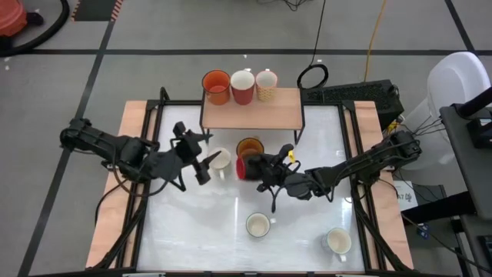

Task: Place coffee mugs
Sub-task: Put the black mug on the shelf

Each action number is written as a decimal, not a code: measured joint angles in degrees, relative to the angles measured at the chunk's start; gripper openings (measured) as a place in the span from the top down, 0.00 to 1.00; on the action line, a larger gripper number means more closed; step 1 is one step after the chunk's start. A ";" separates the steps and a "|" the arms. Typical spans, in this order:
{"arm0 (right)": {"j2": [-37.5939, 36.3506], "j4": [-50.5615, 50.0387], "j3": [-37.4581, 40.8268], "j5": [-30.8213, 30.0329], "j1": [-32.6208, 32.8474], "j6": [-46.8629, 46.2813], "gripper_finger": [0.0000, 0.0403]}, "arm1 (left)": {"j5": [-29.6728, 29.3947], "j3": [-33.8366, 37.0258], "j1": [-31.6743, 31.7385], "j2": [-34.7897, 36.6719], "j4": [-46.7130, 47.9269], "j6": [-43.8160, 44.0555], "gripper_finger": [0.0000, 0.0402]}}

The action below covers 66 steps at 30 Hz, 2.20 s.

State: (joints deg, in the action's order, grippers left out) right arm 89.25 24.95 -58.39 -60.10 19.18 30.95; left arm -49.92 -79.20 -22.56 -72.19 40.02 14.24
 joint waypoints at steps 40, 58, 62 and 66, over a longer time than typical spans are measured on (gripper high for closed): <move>-25.68 -13.32 -0.07 31.30 -24.98 -9.41 0.96 | -1.49 21.77 -15.12 -0.70 5.91 26.46 0.35; -22.25 -7.50 -0.09 69.22 -58.85 -24.56 0.96 | -1.35 21.77 -15.09 -0.67 6.43 25.04 0.35; -19.35 -4.47 -0.11 74.79 -64.87 -28.63 0.96 | -1.37 21.77 -15.09 -0.67 6.93 24.90 0.35; -15.44 -2.89 -0.11 79.45 -69.64 -31.35 0.96 | -1.37 21.77 -15.09 -0.67 6.94 24.91 0.35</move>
State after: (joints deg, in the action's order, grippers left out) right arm 73.81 22.06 -58.50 19.35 -50.46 -0.41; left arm -51.29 -57.43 -37.65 -72.86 46.96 39.16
